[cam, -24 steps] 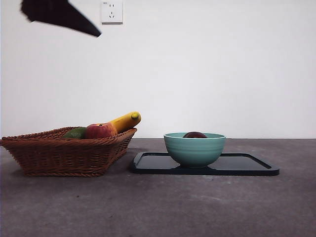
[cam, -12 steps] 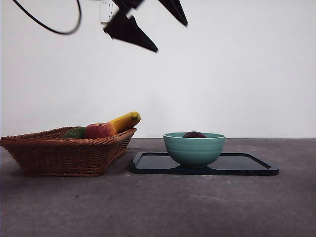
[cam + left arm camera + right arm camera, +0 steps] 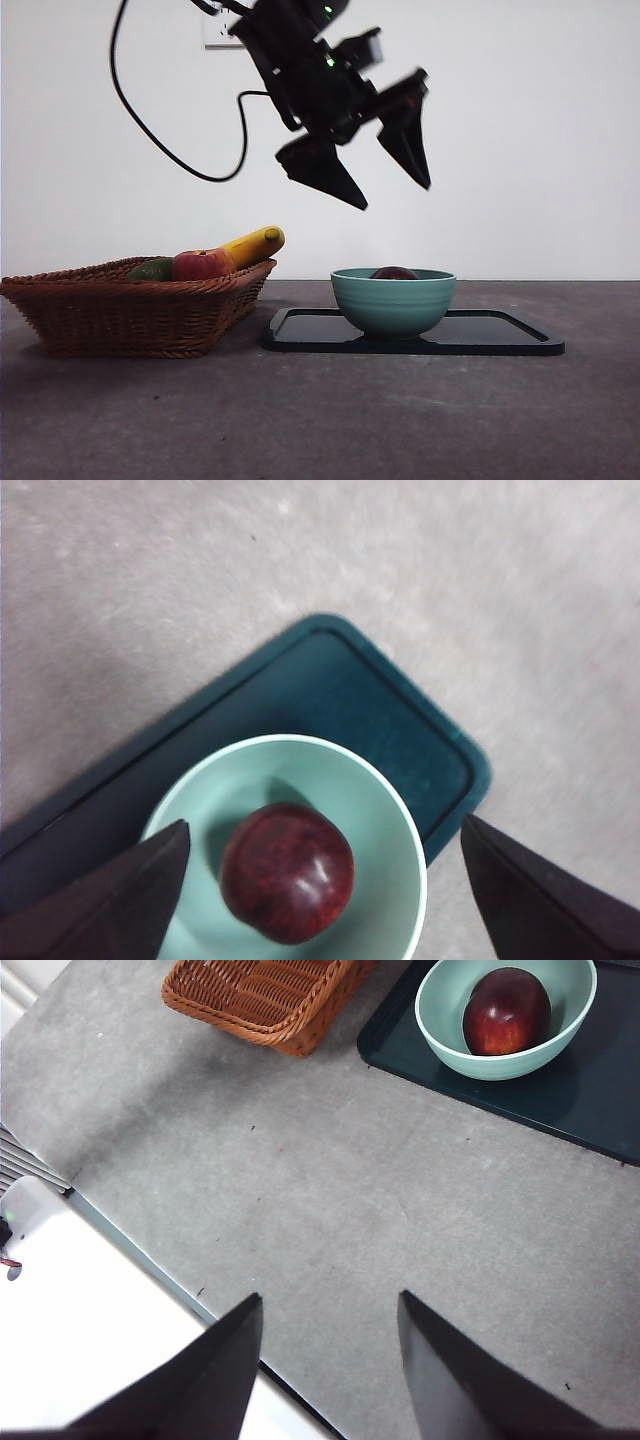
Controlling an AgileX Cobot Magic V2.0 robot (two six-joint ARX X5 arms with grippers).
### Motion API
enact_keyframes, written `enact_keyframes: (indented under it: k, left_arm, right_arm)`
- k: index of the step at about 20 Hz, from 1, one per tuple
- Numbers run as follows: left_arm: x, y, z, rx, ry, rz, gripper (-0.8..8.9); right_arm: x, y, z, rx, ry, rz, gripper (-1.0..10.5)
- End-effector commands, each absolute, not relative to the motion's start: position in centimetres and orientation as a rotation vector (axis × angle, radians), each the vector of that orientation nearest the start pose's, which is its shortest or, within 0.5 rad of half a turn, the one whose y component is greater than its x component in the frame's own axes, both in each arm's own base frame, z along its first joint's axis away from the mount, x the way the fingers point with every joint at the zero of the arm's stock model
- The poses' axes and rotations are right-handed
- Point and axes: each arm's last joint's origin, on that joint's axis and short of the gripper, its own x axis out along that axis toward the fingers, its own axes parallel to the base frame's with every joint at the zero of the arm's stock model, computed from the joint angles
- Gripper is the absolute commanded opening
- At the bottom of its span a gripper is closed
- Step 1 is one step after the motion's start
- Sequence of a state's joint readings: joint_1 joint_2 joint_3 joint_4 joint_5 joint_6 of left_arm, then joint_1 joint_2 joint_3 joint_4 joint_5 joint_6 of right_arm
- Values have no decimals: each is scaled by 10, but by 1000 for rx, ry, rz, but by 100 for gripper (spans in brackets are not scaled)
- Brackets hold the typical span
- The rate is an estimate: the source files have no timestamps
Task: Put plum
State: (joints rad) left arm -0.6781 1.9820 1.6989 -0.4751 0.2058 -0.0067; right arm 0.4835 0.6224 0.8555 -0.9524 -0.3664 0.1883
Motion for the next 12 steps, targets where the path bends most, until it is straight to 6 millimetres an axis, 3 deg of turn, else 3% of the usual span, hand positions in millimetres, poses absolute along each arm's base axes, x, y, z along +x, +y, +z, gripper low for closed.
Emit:
enact_keyframes:
  k: [1, 5, 12]
  left_arm:
    - [348, -301, 252, 271, 748, -862, 431]
    - [351, -311, 230, 301, 772, -855, 429]
    - [354, -314, 217, 323, 792, -857, 427]
  right_arm:
    - [85, 57, 310, 134, 816, 743, 216]
    - [85, 57, 309, 133, 828, 741, 216]
    - [84, 56, 309, 131, 841, 737, 216]
